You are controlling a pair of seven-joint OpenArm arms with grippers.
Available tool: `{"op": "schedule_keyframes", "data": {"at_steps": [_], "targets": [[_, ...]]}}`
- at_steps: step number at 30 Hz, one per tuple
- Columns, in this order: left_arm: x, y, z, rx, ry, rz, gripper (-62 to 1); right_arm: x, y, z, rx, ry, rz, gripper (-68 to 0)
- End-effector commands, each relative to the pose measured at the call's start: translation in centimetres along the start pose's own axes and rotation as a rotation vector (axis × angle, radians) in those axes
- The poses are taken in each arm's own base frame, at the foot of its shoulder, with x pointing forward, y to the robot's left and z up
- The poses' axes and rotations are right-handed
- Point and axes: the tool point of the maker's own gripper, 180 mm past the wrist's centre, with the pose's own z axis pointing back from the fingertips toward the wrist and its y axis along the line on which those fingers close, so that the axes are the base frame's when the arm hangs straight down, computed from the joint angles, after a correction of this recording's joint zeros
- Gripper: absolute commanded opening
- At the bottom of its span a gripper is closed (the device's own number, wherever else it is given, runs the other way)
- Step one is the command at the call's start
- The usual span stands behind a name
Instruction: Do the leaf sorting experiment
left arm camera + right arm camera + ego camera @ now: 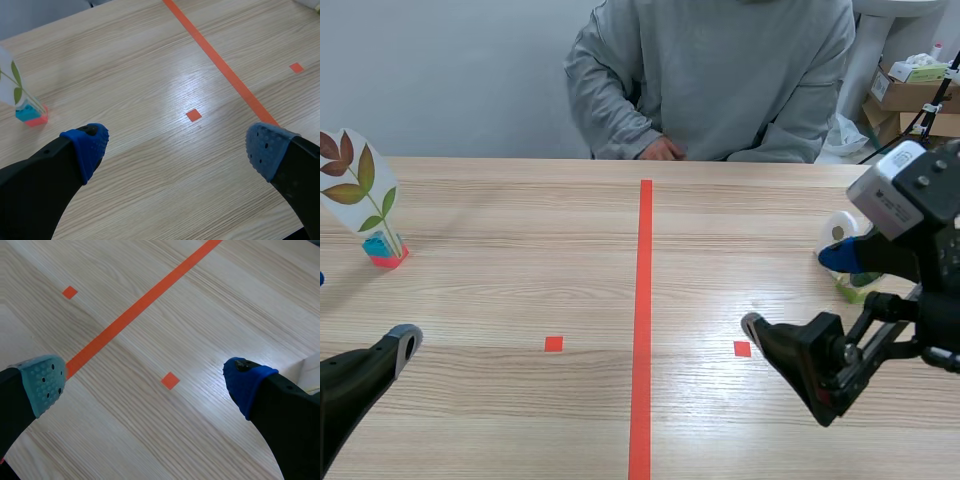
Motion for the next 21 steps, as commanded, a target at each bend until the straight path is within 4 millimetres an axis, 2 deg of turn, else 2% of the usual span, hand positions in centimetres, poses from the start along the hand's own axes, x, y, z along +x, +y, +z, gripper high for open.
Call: {"op": "schedule_keyframes", "data": {"at_steps": [1, 4, 17, 21], "targets": [[0.7, -0.1, 0.0, 0.001, -0.031, 0.014, -2.2, 0.9, 0.6, 0.1, 0.025, -0.023, 0.016, -1.9], [0.7, -0.1, 0.0, 0.001, -0.031, 0.014, -2.2, 1.1, 1.2, 0.0, 0.042, -0.026, 0.019, -1.9], [0.7, -0.1, 0.0, 0.001, -0.031, 0.014, -2.2, 1.7, 1.7, 0.1, 0.069, -0.061, -0.044, -2.3], [0.7, -0.1, 0.0, 0.001, -0.031, 0.014, -2.2, 1.9, 1.0, 1.0, 0.050, -0.092, -0.104, -2.3]]}}
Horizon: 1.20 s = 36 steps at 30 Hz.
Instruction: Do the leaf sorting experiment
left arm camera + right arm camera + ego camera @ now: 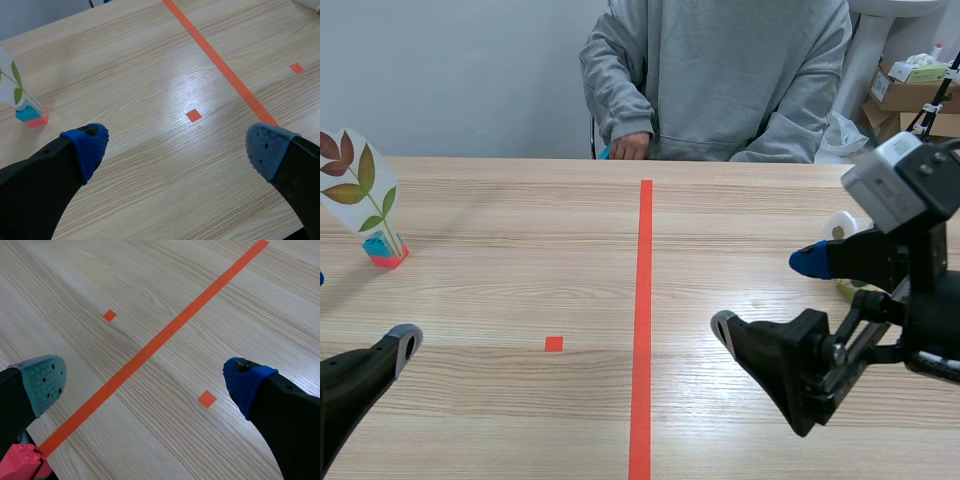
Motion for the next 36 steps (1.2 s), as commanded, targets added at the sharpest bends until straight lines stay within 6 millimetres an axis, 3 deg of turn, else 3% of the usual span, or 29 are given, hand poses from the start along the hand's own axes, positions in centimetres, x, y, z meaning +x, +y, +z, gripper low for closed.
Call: {"op": "schedule_keyframes", "data": {"at_steps": [1, 6, 14, 36], "targets": [[0.8, -0.1, 0.0, 0.001, -0.032, 0.014, -2.2, 0.4, -0.8, 1.0, -0.025, -0.008, 0.008, -2.3], [0.8, -0.1, 0.0, 0.001, -0.032, 0.014, -2.2, -0.1, -1.5, 3.0, -0.031, -0.012, -0.008, -2.3], [0.8, -0.1, 0.0, 0.001, -0.033, 0.015, -2.2, -0.3, -4.4, 5.9, -0.141, 0.002, -0.002, -2.3], [0.8, -0.1, 0.0, 0.001, -0.032, 0.014, -2.2, -0.8, -4.6, 6.0, -0.150, 0.036, 0.002, -2.3]]}}
